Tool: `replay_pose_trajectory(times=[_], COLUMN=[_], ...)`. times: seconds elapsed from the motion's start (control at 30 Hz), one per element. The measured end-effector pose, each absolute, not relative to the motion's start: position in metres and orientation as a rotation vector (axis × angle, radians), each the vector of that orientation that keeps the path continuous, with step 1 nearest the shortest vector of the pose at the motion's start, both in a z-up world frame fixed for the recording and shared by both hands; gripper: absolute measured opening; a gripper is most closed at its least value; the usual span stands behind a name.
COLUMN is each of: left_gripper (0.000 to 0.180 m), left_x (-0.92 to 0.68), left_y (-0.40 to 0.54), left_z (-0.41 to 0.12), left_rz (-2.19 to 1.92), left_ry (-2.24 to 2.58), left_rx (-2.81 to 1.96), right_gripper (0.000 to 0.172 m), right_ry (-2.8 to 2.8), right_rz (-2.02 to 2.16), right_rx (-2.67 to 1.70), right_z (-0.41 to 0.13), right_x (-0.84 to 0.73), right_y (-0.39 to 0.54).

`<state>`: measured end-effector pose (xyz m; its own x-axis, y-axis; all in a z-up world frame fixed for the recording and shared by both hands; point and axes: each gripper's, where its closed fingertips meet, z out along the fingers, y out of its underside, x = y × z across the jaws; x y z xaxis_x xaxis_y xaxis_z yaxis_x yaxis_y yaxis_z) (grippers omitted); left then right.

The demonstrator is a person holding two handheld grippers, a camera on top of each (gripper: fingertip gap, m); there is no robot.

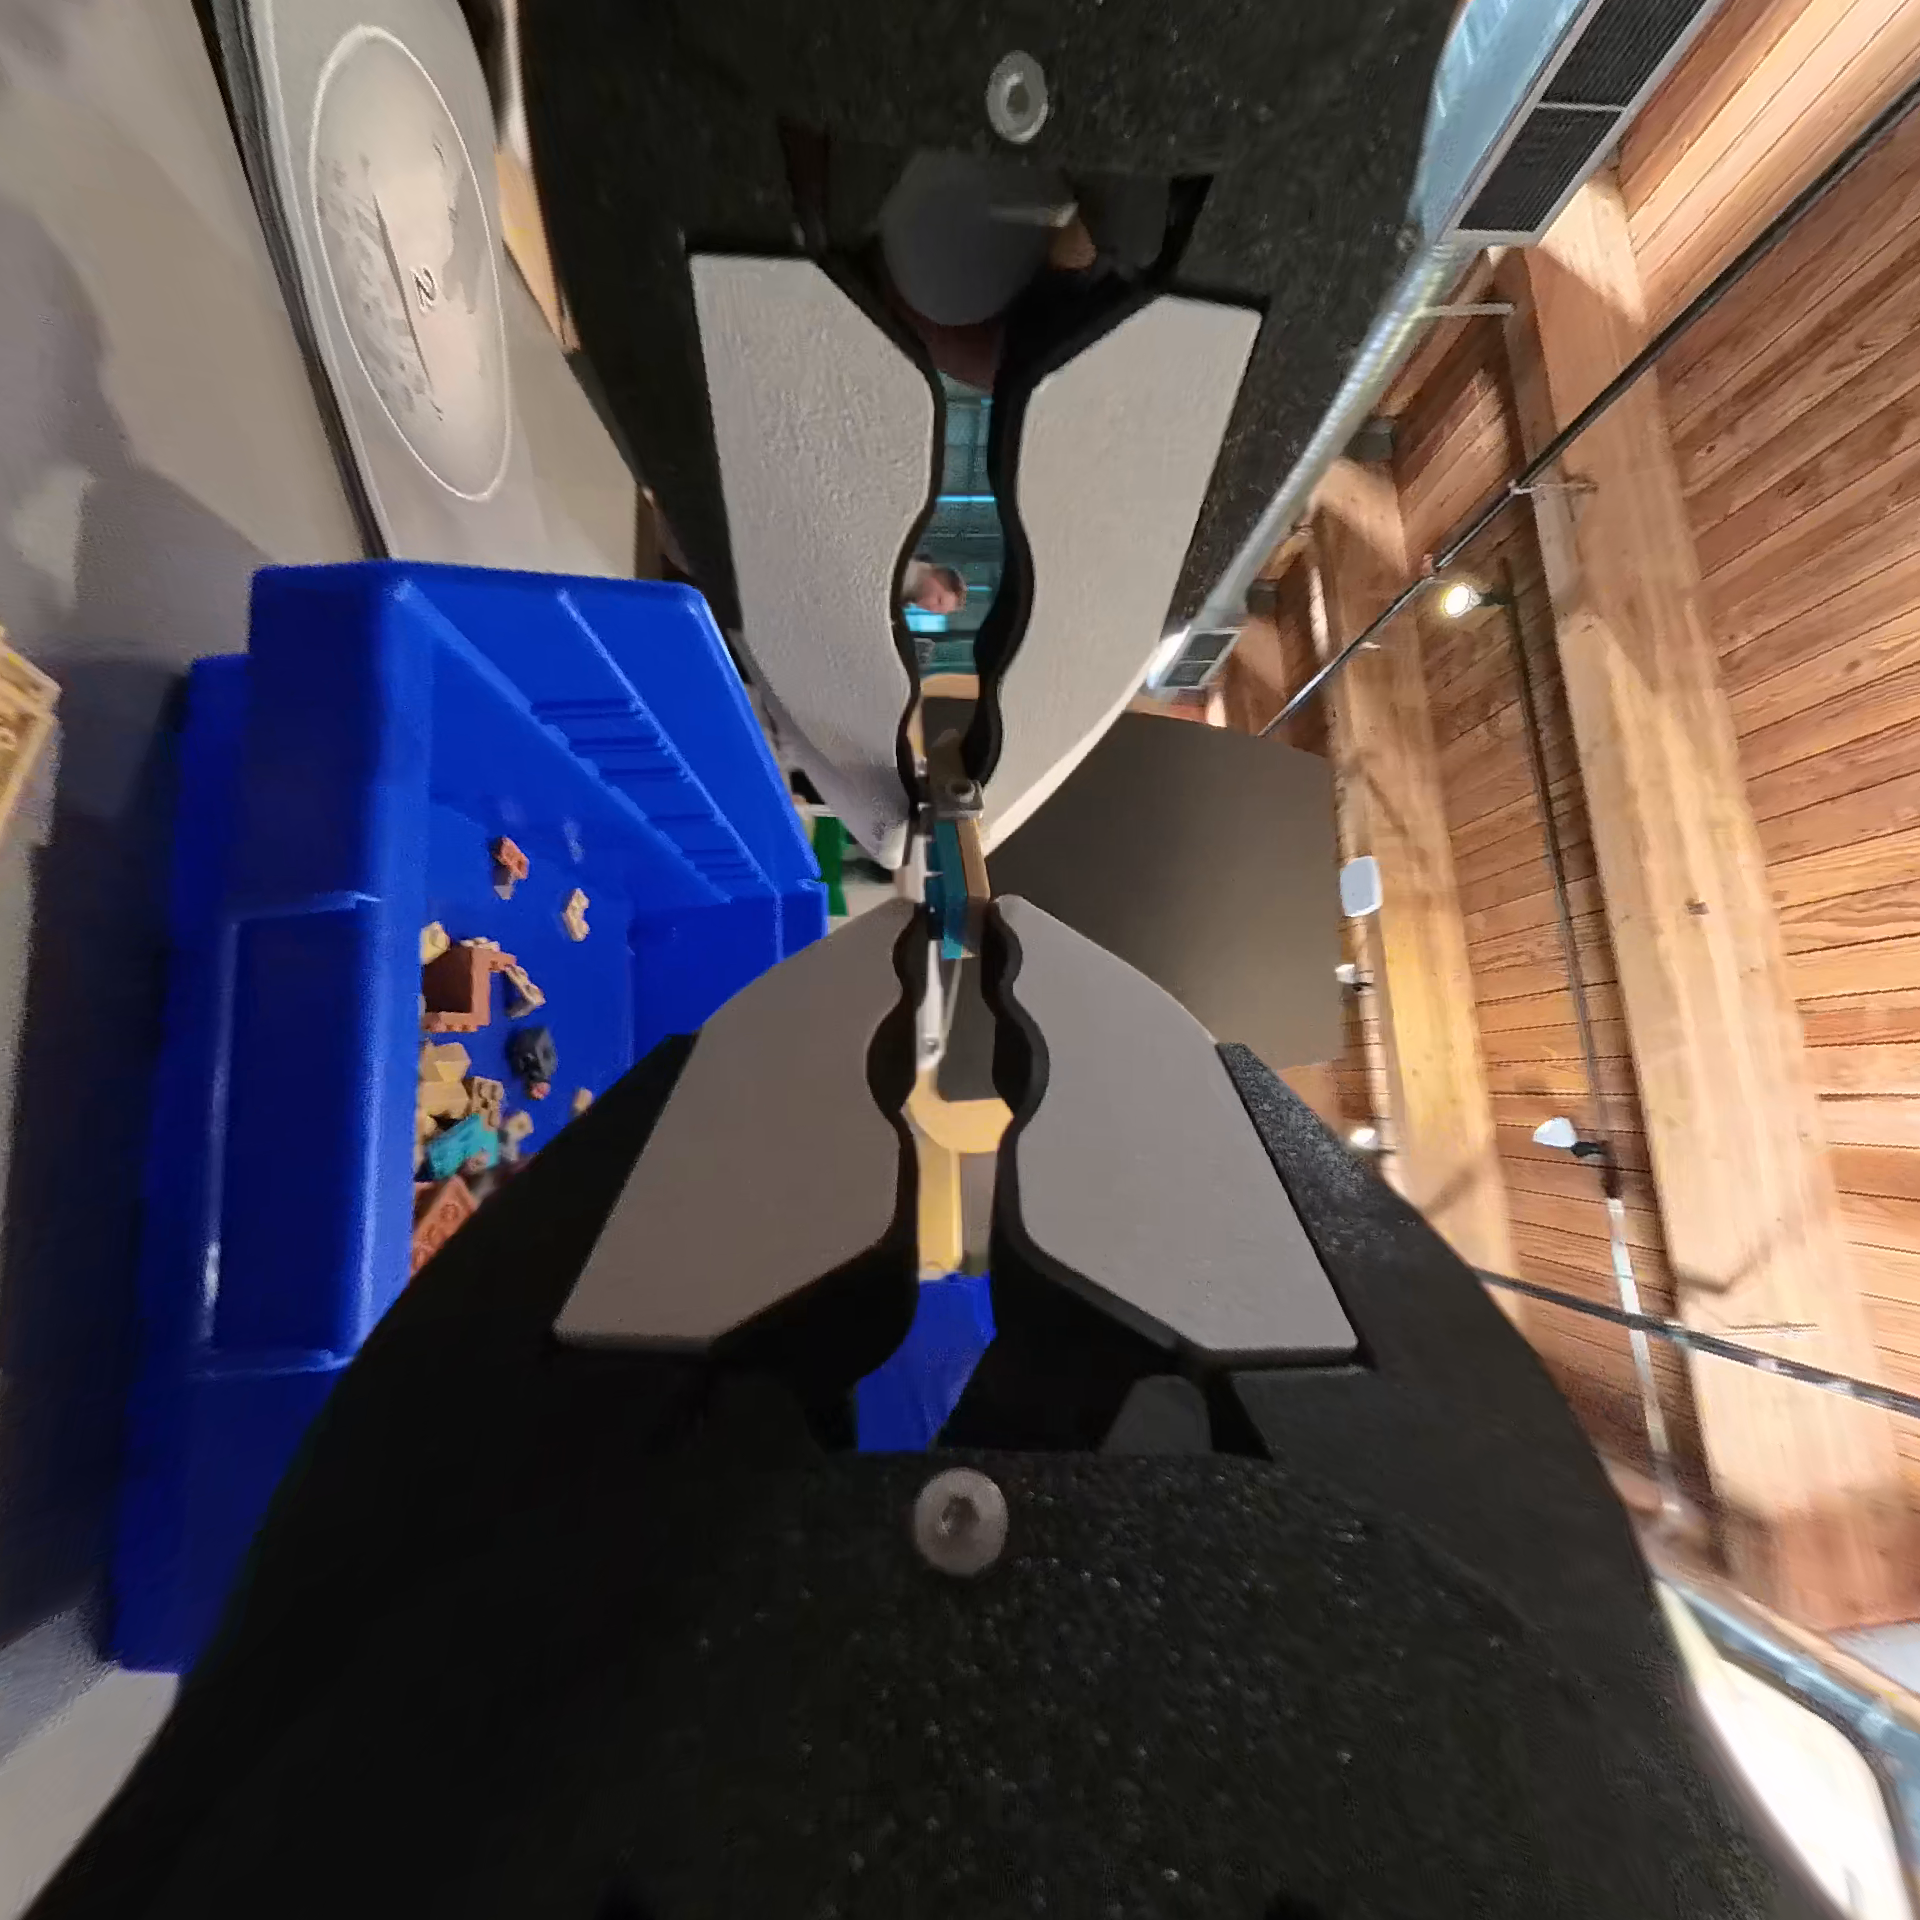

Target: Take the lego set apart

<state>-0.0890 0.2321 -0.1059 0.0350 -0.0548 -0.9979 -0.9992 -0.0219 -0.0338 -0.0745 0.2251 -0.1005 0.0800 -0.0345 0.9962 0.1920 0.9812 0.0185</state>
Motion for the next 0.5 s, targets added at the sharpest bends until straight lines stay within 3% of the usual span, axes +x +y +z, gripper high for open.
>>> replay_pose_trajectory(times=[0.3, 0.5], left_gripper=[0.023, 0.009], left_x=[-0.0936, -0.0903], left_y=[0.2248, 0.23], left_z=[-0.1012, -0.1089], left_rz=[0.944, 1.092], left_ry=[1.124, 1.2], left_rx=[-1.327, -1.264], right_gripper=[0.008, 0.008], right_ry=[-1.546, -1.571], right_rz=[0.148, 0.147], right_rx=[-0.295, -0.29], right_z=[-0.103, -0.1084], right_x=[-0.0719, -0.0738], right_y=[0.2246, 0.2266])
